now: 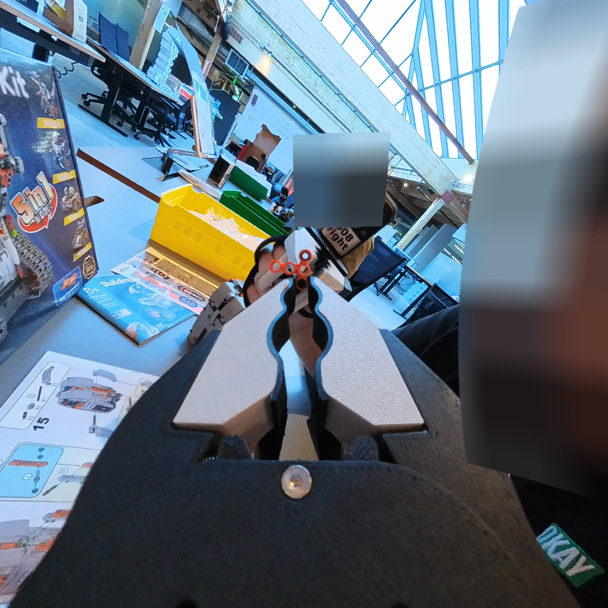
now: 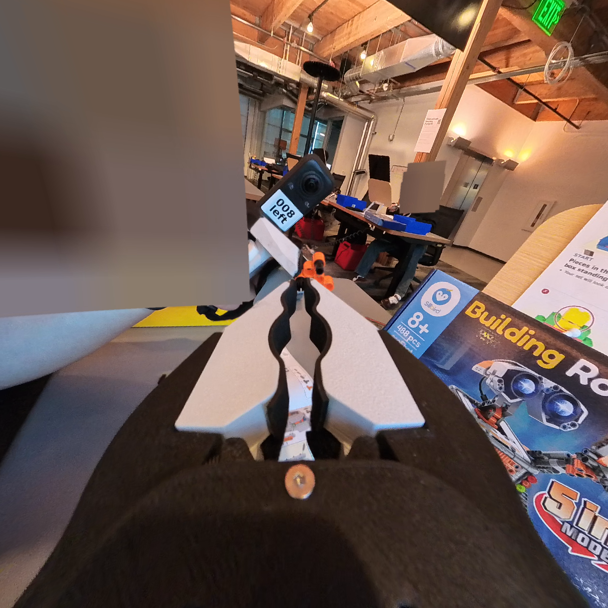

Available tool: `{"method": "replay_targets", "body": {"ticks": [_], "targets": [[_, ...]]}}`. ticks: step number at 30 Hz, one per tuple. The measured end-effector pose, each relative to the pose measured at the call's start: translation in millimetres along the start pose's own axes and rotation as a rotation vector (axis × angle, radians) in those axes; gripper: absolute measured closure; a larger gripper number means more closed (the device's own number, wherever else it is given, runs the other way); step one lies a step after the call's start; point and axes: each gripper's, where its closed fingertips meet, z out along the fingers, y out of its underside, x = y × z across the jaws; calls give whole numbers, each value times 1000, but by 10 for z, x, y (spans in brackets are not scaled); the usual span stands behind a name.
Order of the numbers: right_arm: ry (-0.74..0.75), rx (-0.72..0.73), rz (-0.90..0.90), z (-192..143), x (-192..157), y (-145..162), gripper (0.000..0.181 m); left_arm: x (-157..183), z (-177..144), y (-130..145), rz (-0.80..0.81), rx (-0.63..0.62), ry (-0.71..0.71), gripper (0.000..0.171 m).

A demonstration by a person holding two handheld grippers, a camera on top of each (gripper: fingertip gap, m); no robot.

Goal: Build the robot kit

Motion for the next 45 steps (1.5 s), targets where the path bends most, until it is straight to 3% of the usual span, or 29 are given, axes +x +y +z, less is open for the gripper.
{"method": "replay_targets", "body": {"ticks": [7,11,17,24,28,31,45], "targets": [[13,54,27,-140,103,-128,178,-27,26,-23,22,10,-23,168],[69,63,44,-151,193,-153,164,-19,22,-25,41,5,-34,168],[31,63,78,-98,131,-118,178,15,75,3,43,-12,-13,168],[-12,59,86,-102,76,-117,180,72,62,46,29,-36,25,168],[-20,60,78,-104,59,-125,179,2,-56,-37,53,-1,-43,147],[-41,55,57,-110,22,-124,179,75,-100,-163,95,79,-25,151],[-95,45,66,-87,-66,-118,180,161,24,-19,149,-11,9,168]]}}
